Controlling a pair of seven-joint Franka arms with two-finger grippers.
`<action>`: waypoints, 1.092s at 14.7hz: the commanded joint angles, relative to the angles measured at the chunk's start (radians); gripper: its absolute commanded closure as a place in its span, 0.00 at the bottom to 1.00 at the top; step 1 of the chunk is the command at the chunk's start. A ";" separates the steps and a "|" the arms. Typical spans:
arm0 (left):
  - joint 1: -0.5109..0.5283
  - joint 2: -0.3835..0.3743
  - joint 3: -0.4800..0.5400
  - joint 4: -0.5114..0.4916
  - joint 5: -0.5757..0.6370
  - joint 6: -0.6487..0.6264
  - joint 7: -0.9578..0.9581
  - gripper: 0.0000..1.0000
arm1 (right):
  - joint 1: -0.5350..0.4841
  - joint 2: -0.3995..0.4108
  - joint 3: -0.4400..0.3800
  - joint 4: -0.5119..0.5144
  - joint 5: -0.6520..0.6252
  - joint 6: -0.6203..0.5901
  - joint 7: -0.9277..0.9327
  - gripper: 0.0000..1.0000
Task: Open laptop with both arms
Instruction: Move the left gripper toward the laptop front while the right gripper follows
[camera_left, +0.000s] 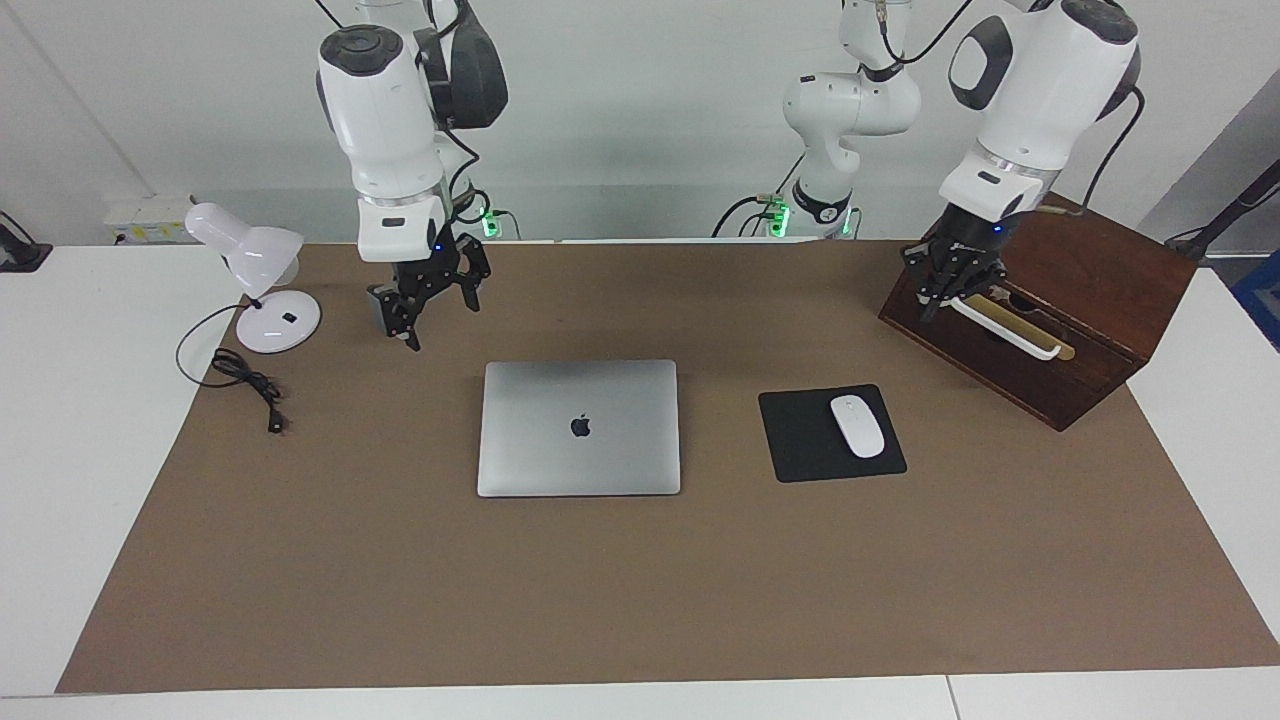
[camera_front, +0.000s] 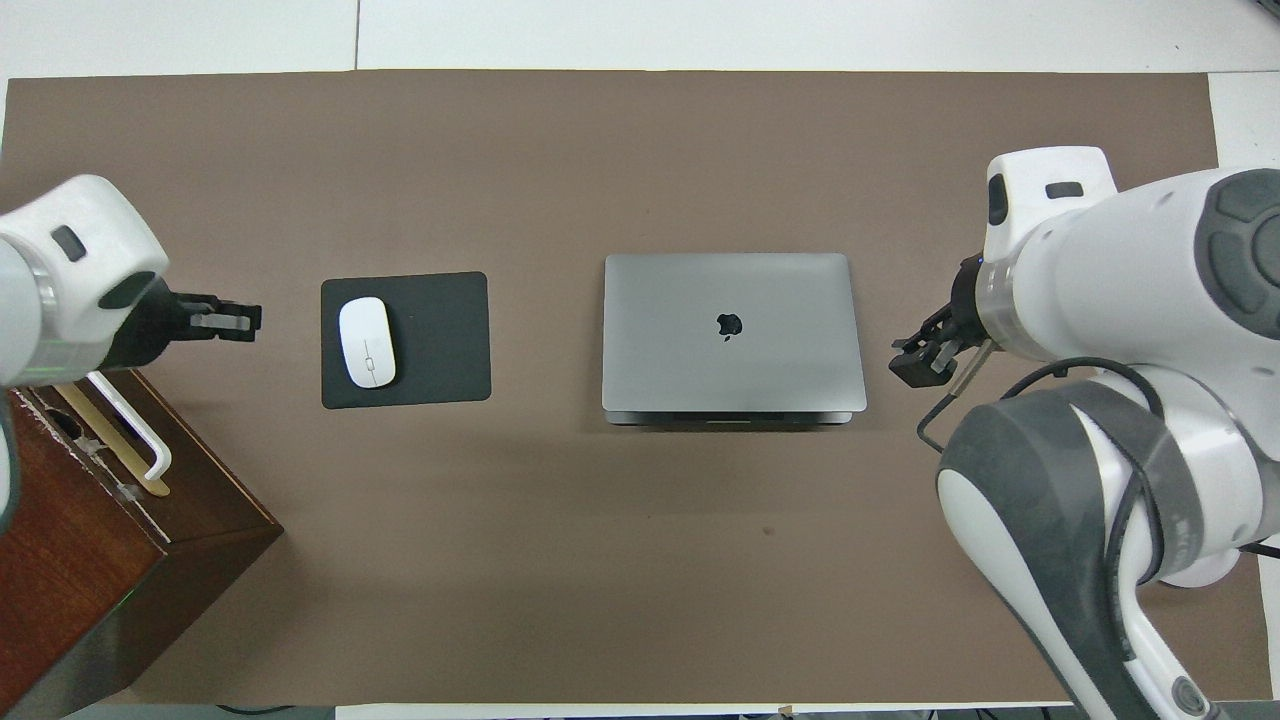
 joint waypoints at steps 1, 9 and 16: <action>-0.078 -0.141 0.013 -0.216 -0.017 0.104 0.055 1.00 | 0.013 -0.024 -0.002 -0.064 -0.040 0.048 -0.017 0.00; -0.287 -0.331 0.013 -0.574 -0.022 0.400 -0.024 1.00 | 0.070 0.012 0.000 -0.149 -0.108 0.154 -0.016 0.00; -0.428 -0.304 0.013 -0.709 -0.022 0.723 -0.094 1.00 | 0.172 0.012 0.000 -0.264 -0.108 0.238 0.081 0.00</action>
